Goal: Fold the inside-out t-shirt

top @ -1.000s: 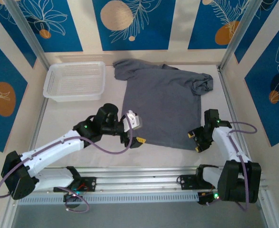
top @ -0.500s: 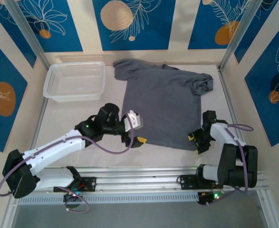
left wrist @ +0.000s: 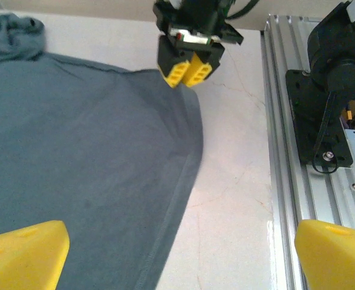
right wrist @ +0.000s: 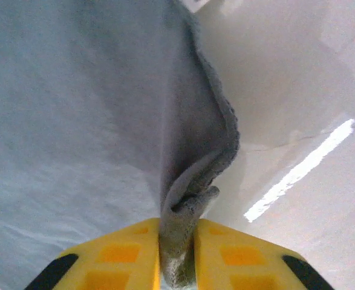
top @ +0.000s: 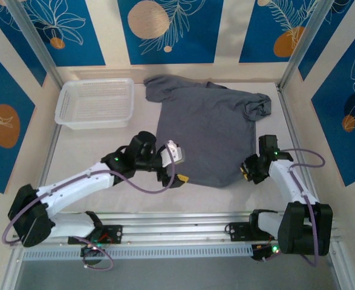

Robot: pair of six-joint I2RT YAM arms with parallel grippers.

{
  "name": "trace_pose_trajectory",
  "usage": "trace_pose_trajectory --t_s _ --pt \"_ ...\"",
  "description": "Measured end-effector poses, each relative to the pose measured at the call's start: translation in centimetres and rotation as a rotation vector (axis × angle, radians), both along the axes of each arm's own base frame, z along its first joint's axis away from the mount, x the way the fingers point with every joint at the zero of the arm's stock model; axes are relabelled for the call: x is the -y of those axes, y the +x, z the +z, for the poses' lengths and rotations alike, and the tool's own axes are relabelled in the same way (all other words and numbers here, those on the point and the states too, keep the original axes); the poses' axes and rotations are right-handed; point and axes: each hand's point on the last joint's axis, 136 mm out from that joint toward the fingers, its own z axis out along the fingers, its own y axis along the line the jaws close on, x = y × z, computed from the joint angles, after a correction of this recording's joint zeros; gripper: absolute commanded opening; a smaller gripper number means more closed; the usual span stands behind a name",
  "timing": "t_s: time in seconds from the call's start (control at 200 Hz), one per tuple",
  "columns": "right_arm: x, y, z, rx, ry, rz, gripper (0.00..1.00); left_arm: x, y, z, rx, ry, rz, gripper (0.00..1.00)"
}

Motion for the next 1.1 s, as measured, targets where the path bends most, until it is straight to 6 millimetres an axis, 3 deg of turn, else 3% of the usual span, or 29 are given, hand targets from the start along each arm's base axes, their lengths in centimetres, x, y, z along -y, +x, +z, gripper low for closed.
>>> trace_pose_trajectory --t_s 0.145,0.405,0.55,0.655,0.785,0.995,1.1 --pt "-0.1 0.3 0.0 0.007 0.007 0.004 0.00 2.0 -0.3 -3.4 -0.082 0.038 -0.032 0.97" --pt "-0.4 0.4 0.0 0.008 0.026 0.003 0.00 8.4 -2.3 -11.1 -0.186 0.148 -0.141 0.95" --pt "-0.1 0.3 0.1 -0.003 0.056 -0.045 0.00 13.0 -2.3 -13.6 -0.148 0.157 -0.167 0.96" --pt "0.0 0.3 0.1 -0.009 0.077 -0.078 0.00 15.0 -1.2 -15.2 -0.099 0.170 -0.138 0.96" --pt "0.0 0.6 0.6 -0.001 0.092 -0.093 0.00 15.9 0.7 -16.6 -0.032 0.195 -0.079 0.89" --pt "0.3 1.2 1.1 0.014 0.098 -0.106 0.00 15.7 3.5 -17.9 0.069 0.243 0.033 0.59" --pt "0.4 1.1 1.1 0.012 0.102 -0.111 0.00 15.4 4.9 -17.7 0.126 0.252 0.099 0.56"
